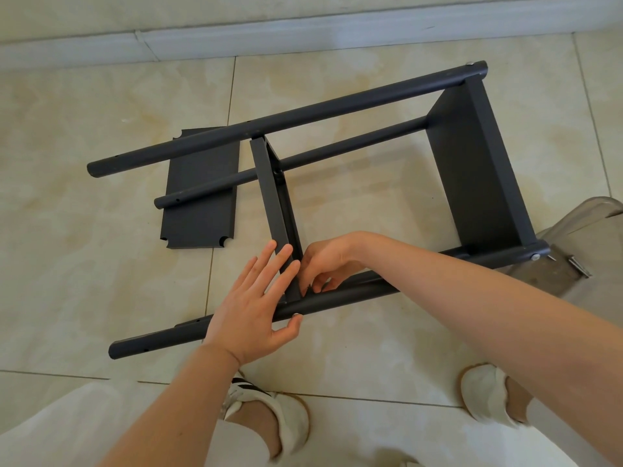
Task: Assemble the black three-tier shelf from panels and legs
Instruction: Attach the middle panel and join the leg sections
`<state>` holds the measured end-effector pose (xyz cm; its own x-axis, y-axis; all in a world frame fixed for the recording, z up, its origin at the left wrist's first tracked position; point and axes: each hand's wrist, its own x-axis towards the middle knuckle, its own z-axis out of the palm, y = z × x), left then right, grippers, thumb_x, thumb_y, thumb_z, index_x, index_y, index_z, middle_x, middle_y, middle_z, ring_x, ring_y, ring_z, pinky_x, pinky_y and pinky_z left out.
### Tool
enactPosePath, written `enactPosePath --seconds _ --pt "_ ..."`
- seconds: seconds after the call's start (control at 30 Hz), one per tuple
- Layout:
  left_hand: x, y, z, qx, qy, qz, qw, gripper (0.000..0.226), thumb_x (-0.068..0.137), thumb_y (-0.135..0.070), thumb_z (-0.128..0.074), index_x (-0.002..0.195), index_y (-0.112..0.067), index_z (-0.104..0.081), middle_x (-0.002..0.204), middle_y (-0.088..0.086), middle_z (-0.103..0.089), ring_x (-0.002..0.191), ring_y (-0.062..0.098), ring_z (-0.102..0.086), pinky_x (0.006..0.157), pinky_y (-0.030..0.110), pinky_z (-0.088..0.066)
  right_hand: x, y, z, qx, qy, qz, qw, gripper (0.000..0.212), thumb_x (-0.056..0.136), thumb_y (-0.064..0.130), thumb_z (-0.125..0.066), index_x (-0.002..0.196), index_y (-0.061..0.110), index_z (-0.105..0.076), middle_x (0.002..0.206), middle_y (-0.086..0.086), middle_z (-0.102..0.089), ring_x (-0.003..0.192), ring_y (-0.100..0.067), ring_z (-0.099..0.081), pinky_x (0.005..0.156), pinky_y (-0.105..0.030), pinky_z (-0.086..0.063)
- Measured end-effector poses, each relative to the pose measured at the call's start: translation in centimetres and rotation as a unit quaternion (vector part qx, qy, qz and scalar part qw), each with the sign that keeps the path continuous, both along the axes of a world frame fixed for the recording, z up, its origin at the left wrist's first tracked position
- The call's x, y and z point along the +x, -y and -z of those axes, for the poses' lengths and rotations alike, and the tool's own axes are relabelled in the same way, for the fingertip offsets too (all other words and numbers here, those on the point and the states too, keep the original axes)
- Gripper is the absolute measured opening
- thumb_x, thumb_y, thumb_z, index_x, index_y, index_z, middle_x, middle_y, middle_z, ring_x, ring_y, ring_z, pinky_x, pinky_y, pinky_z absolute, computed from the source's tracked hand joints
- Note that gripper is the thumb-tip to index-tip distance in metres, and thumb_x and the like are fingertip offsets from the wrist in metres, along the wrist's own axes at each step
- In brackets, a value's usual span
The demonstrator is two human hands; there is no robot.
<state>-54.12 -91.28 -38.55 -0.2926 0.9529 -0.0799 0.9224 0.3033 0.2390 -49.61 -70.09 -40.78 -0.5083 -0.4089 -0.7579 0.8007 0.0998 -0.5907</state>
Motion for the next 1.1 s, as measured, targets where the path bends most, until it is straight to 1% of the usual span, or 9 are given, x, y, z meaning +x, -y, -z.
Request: enactPosePath --seconds 0.13,0.33,0.47,0.57,0.63,0.77,0.9,1.0,1.1 --pt "0.0 0.0 0.0 0.001 -0.004 0.001 1.000 0.076 0.091 -0.055 -0.050 0.155 -0.018 -0.032 0.168 0.001 -0.015 0.157 0.021 -0.002 0.126 0.032 -0.001 -0.2 0.0 -0.1 0.044 -0.014 -0.015 0.999 0.010 0.093 0.015 -0.064 0.096 0.009 -0.071 0.084 -0.003 -0.070 0.074 -0.015 -0.060 0.079 -0.029 -0.053" --pt "-0.1 0.1 0.4 0.005 -0.007 0.002 1.000 0.076 0.090 -0.055 -0.051 0.155 -0.020 -0.032 0.168 -0.003 -0.011 0.157 0.020 -0.003 0.126 0.031 0.000 -0.1 -0.1 0.1 -0.004 -0.003 0.007 1.000 0.018 0.091 0.006 -0.064 0.109 0.005 -0.070 0.101 -0.010 -0.069 0.088 -0.019 -0.066 0.088 -0.034 -0.055" --pt "-0.1 0.2 0.5 0.004 -0.012 -0.002 1.000 0.076 0.090 -0.057 -0.049 0.155 -0.021 -0.032 0.169 -0.006 -0.008 0.157 0.019 -0.003 0.124 0.043 -0.017 0.0 0.1 0.4 0.003 -0.005 0.014 1.000 0.012 0.091 0.007 -0.064 0.101 0.006 -0.071 0.093 -0.009 -0.070 0.081 -0.018 -0.065 0.082 -0.030 -0.056" --pt "-0.1 0.2 0.4 0.003 -0.007 -0.004 1.000 0.076 0.090 -0.058 -0.049 0.155 -0.022 -0.032 0.168 -0.004 -0.012 0.157 0.019 -0.003 0.121 0.048 -0.021 0.0 0.1 0.3 0.010 -0.002 0.008 1.000 0.010 0.091 0.008 -0.065 0.098 0.008 -0.072 0.088 -0.006 -0.072 0.080 -0.017 -0.067 0.080 -0.030 -0.055" --pt "-0.1 0.2 0.4 0.000 -0.006 -0.002 1.000 0.076 0.090 -0.057 -0.049 0.155 -0.021 -0.032 0.168 -0.003 -0.013 0.157 0.019 -0.003 0.123 0.045 -0.020 0.0 0.2 0.1 0.015 0.003 0.002 1.000 0.010 0.092 0.009 -0.065 0.099 0.009 -0.072 0.088 -0.005 -0.073 0.081 -0.016 -0.068 0.080 -0.030 -0.056" --pt "-0.2 0.0 0.3 -0.014 -0.018 0.002 1.000 0.077 0.090 -0.059 -0.047 0.155 -0.021 -0.031 0.168 -0.002 -0.013 0.157 0.019 0.000 0.125 0.039 -0.010 0.1 0.5 -0.2 0.033 0.014 -0.004 0.999 0.011 0.092 0.012 -0.064 0.101 0.010 -0.070 0.100 -0.008 -0.072 0.093 -0.021 -0.068 0.092 -0.035 -0.055" --pt "0.0 -0.1 -0.1 -0.039 -0.010 -0.011 0.999 0.076 0.091 -0.060 -0.045 0.155 -0.023 -0.030 0.168 -0.004 -0.009 0.157 0.016 0.004 0.123 0.045 -0.015 0.5 0.6 -0.7 0.058 -0.001 0.009 0.998 0.008 0.091 0.014 -0.065 0.094 0.011 -0.072 0.089 -0.004 -0.073 0.090 -0.020 -0.068 0.082 -0.030 -0.055" --pt "0.2 -0.2 -0.4 -0.046 0.006 -0.021 0.999 0.075 0.091 -0.059 -0.044 0.156 -0.024 -0.030 0.168 -0.005 -0.008 0.156 0.013 0.007 0.123 0.042 -0.010 1.0 0.5 -1.2 0.073 -0.013 0.028 0.997 0.007 0.090 0.014 -0.066 0.091 0.012 -0.073 0.089 -0.003 -0.074 0.090 -0.018 -0.069 0.085 -0.031 -0.055" --pt "0.6 -0.2 -0.9 -0.055 0.025 -0.035 0.998 0.075 0.091 -0.060 -0.041 0.157 -0.025 -0.029 0.168 -0.008 -0.004 0.155 0.009 0.012 0.123 0.038 -0.004 1.3 0.4 -2.3 0.104 -0.021 0.000 0.994 0.007 0.090 0.020 -0.068 0.093 0.016 -0.073 0.097 -0.001 -0.073 0.095 -0.018 -0.068 0.091 -0.034 -0.055"
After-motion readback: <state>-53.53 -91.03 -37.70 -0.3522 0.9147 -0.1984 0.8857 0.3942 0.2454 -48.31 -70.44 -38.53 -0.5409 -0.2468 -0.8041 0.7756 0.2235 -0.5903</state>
